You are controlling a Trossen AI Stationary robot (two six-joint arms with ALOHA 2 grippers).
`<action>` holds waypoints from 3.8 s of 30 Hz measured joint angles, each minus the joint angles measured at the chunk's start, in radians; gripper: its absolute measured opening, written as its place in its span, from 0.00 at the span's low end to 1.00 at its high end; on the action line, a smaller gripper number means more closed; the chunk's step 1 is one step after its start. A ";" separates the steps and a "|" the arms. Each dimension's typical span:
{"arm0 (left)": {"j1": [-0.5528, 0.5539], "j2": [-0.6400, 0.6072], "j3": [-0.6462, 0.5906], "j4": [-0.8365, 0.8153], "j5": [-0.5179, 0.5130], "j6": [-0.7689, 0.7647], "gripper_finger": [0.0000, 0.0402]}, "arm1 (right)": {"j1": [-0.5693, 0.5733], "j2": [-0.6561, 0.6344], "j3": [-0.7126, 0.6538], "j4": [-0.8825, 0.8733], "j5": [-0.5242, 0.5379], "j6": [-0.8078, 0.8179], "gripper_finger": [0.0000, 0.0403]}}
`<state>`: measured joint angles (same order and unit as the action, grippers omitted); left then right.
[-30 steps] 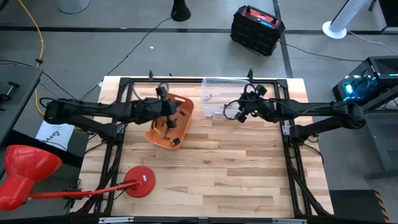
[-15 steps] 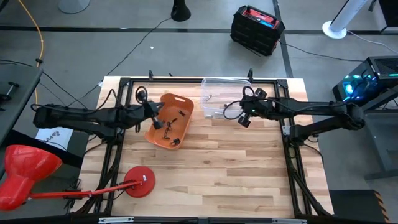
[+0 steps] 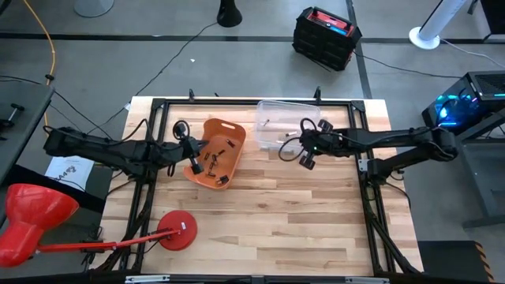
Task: Sort batteries
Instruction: Adjust the transparent bin, then adjust the orange bin, then return to Home Position
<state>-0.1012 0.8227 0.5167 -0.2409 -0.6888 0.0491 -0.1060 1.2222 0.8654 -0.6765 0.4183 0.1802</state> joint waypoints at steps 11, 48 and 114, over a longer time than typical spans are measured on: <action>-0.019 0.000 0.000 0.013 -0.002 -0.023 0.00 | 0.099 -0.033 0.003 -0.018 -0.034 0.048 0.00; -0.013 0.145 0.000 0.227 0.089 0.124 0.00 | 0.329 0.111 0.003 -0.144 0.193 0.244 0.00; 0.019 -0.241 -0.430 0.723 0.635 0.116 0.00 | 0.547 -0.072 0.003 0.095 0.274 0.206 0.00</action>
<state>-0.0818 0.5820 0.0867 0.4823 -0.0536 0.1653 0.4413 1.1499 0.8680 -0.5811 0.6923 0.3863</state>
